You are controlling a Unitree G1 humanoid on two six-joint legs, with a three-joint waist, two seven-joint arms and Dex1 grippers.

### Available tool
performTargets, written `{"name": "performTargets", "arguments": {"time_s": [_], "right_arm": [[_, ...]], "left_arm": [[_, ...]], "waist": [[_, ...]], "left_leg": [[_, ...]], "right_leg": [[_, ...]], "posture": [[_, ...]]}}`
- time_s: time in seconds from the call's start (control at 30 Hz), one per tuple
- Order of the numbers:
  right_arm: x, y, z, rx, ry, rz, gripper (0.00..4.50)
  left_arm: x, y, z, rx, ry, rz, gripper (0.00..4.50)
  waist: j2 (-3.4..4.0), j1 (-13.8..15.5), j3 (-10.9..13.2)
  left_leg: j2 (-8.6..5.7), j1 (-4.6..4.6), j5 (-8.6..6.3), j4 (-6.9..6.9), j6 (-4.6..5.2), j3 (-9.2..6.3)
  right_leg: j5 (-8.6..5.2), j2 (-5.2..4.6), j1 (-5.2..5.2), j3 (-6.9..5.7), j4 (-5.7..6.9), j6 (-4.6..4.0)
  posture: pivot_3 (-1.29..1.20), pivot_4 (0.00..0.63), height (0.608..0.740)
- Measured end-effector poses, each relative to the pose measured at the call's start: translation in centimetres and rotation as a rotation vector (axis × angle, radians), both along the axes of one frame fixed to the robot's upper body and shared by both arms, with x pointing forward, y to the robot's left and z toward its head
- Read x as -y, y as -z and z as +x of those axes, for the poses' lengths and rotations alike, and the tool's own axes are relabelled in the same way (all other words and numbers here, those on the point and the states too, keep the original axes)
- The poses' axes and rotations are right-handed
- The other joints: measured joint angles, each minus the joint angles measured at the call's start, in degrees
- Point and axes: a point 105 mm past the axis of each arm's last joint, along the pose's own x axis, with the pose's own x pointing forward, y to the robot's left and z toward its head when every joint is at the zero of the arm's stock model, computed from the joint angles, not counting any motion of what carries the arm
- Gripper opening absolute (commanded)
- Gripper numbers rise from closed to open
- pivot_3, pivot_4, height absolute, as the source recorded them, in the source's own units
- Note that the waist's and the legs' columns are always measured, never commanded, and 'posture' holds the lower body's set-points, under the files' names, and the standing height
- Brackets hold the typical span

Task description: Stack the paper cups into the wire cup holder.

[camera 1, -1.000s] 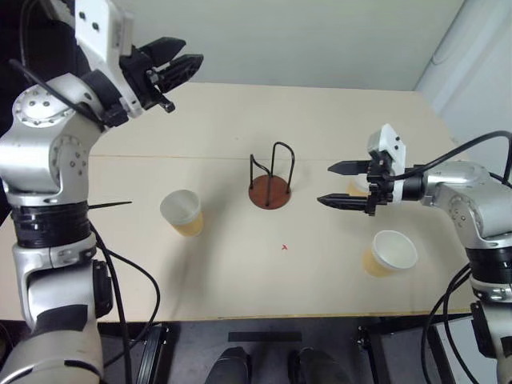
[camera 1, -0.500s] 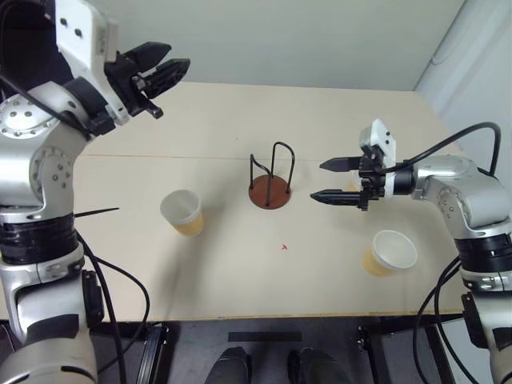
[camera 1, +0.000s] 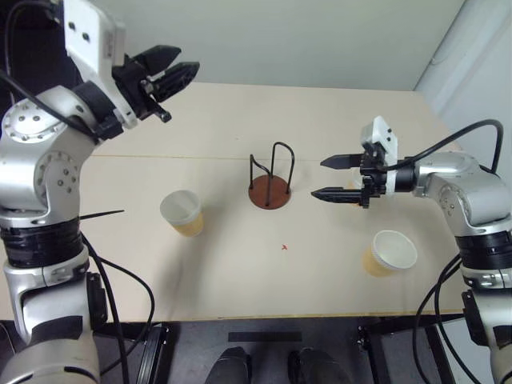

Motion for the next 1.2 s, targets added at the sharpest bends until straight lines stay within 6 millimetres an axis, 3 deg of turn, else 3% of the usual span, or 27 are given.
{"name": "performTargets", "arguments": {"time_s": [0.17, 0.7, 1.2], "right_arm": [[0.7, -0.3, -0.1, 0.009, 0.020, -0.026, 4.50], [0.6, -0.1, -0.3, 0.002, 0.022, -0.028, 4.50], [0.6, -0.3, 0.0, 0.007, 0.016, -0.024, 4.50]], "left_arm": [[-1.0, 1.5, 0.2, -0.060, 0.001, 0.051, 1.87], [-2.2, 3.0, 0.8, -0.105, -0.020, 0.073, 1.87], [-3.3, 3.2, 0.6, -0.106, -0.074, 0.071, 1.87]], "waist": [[0.00, 0.0, 0.0], [0.00, 0.0, 0.0], [0.00, 0.0, 0.0]], "left_leg": [[0.00, 0.00, 0.00, 0.00, 0.00, -0.01], [0.00, 0.00, 0.00, -0.01, 0.00, -0.01], [0.00, 0.00, 0.00, 0.00, 0.00, 0.00]], "right_leg": [[0.00, 0.00, 0.00, -0.01, 0.00, 0.00], [0.00, 0.00, 0.00, 0.01, 0.01, 0.00], [0.00, 0.00, 0.00, 0.01, 0.01, 0.00]], "posture": [[0.00, 0.150, 0.740], [0.00, 0.150, 0.740], [0.00, 0.150, 0.740]]}}
